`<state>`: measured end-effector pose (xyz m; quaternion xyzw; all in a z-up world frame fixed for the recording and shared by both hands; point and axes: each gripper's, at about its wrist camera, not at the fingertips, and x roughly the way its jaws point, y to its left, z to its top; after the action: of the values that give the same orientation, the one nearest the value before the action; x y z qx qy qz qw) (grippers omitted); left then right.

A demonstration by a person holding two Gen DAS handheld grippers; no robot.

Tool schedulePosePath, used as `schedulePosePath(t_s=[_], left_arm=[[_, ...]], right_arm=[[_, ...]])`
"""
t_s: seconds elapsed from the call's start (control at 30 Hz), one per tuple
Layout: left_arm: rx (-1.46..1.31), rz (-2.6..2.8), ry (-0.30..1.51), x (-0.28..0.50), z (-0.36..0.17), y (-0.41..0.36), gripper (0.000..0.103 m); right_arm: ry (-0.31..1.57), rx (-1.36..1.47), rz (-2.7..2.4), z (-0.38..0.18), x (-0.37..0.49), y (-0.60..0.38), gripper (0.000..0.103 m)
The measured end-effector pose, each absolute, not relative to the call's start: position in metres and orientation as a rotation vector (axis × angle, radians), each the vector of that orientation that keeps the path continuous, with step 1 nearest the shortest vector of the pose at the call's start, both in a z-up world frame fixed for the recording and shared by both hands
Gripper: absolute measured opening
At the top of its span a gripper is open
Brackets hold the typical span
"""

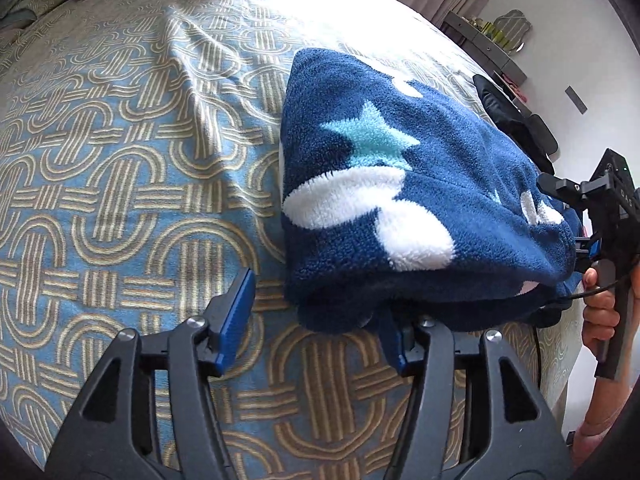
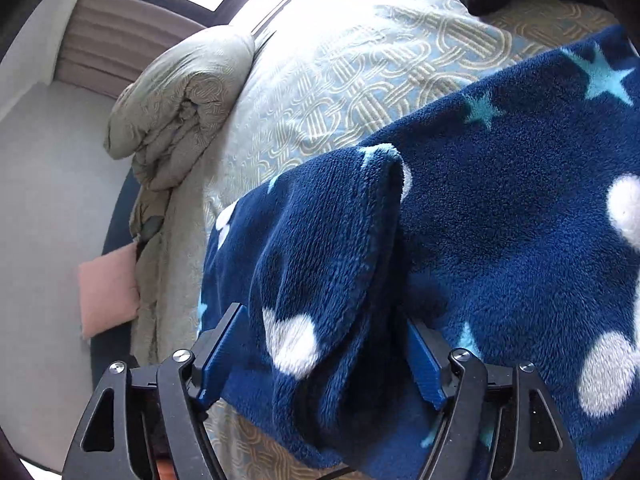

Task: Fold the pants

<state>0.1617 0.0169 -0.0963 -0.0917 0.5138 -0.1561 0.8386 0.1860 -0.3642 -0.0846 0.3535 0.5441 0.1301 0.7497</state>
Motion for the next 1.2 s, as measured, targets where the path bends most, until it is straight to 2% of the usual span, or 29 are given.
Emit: schedulePosePath(t_s=[0.13,0.17,0.2,0.23,0.27,0.3,0.33,0.5,0.63,0.8,0.9,1.1,1.2], left_arm=[[-0.226,-0.336,1.091,0.166,-0.098,0.017,0.059],[-0.225,-0.336,1.087,0.167,-0.098,0.017,0.059],[-0.222,-0.335,1.082,0.167,-0.098,0.018,0.058],[-0.221,-0.334,1.074,0.167,-0.096,0.018,0.048],[-0.225,-0.339,1.07,0.168,-0.094,0.023,0.041],[-0.234,-0.344,1.066,0.169,-0.092,0.025,0.03],[-0.241,-0.339,1.058,0.169,-0.09,0.027,0.028],[-0.18,-0.328,0.989,0.162,-0.076,0.027,0.029],[-0.084,-0.306,0.977,0.158,-0.079,0.019,0.029],[-0.11,-0.295,0.997,0.161,-0.087,0.024,0.03],[-0.105,-0.289,0.995,0.159,-0.087,0.027,0.031],[-0.095,-0.269,0.988,0.157,-0.085,0.025,0.032],[-0.113,-0.268,0.993,0.157,-0.085,0.025,0.033]], right_arm=[[1.237,0.766,0.285,-0.094,0.205,-0.355,0.08],[1.233,0.735,0.288,-0.09,0.207,-0.35,0.054],[1.216,0.708,0.303,-0.085,0.209,-0.345,0.034],[1.203,0.663,0.314,-0.077,0.211,-0.338,0.023],[1.171,0.622,0.311,-0.066,0.212,-0.334,0.021],[1.124,0.583,0.31,-0.052,0.21,-0.33,0.02],[1.075,0.541,0.324,-0.036,0.209,-0.325,0.019],[0.963,0.425,0.332,0.004,0.213,-0.316,0.019],[1.073,0.413,0.249,-0.028,0.222,-0.324,0.019],[1.195,0.456,0.211,-0.072,0.211,-0.337,0.023],[1.184,0.467,0.215,-0.07,0.206,-0.339,0.023],[1.078,0.447,0.217,-0.03,0.202,-0.338,0.022],[1.085,0.433,0.17,-0.036,0.203,-0.345,0.022]])
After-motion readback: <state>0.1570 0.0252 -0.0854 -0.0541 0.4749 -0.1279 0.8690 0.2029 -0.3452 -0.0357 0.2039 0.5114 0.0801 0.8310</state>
